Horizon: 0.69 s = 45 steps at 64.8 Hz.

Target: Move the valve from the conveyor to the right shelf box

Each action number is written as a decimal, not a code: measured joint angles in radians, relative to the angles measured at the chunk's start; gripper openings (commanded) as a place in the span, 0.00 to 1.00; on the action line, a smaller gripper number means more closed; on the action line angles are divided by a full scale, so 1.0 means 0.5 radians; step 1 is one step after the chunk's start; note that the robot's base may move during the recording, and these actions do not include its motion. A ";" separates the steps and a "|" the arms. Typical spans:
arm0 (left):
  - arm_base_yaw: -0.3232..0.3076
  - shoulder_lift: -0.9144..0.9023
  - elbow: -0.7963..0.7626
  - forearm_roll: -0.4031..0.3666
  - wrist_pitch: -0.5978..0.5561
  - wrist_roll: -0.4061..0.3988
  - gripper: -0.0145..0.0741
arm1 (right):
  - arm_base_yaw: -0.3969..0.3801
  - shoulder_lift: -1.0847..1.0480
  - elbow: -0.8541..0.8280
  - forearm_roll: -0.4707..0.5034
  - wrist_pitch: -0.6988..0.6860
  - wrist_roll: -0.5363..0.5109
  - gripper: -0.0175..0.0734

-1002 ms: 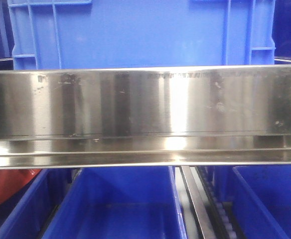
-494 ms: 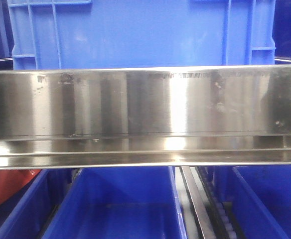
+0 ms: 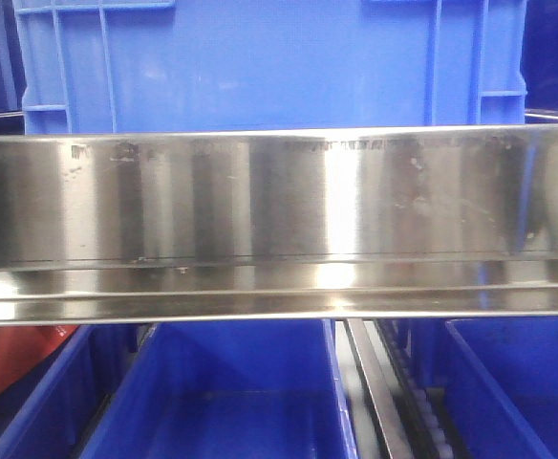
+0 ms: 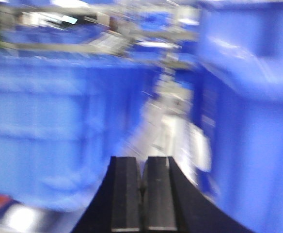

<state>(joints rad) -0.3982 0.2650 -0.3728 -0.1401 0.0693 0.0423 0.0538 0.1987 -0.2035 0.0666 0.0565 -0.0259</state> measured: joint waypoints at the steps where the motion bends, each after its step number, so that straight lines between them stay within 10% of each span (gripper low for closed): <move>1: 0.000 0.000 0.000 0.000 0.000 0.000 0.04 | -0.023 -0.007 0.035 0.000 -0.002 0.000 0.02; 45: 0.000 -0.004 0.001 0.000 0.000 0.000 0.04 | -0.283 -0.381 0.404 0.015 -0.075 0.000 0.02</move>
<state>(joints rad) -0.3982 0.2631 -0.3722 -0.1401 0.0693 0.0423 -0.0877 0.0083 -0.0017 0.0742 0.0188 -0.0259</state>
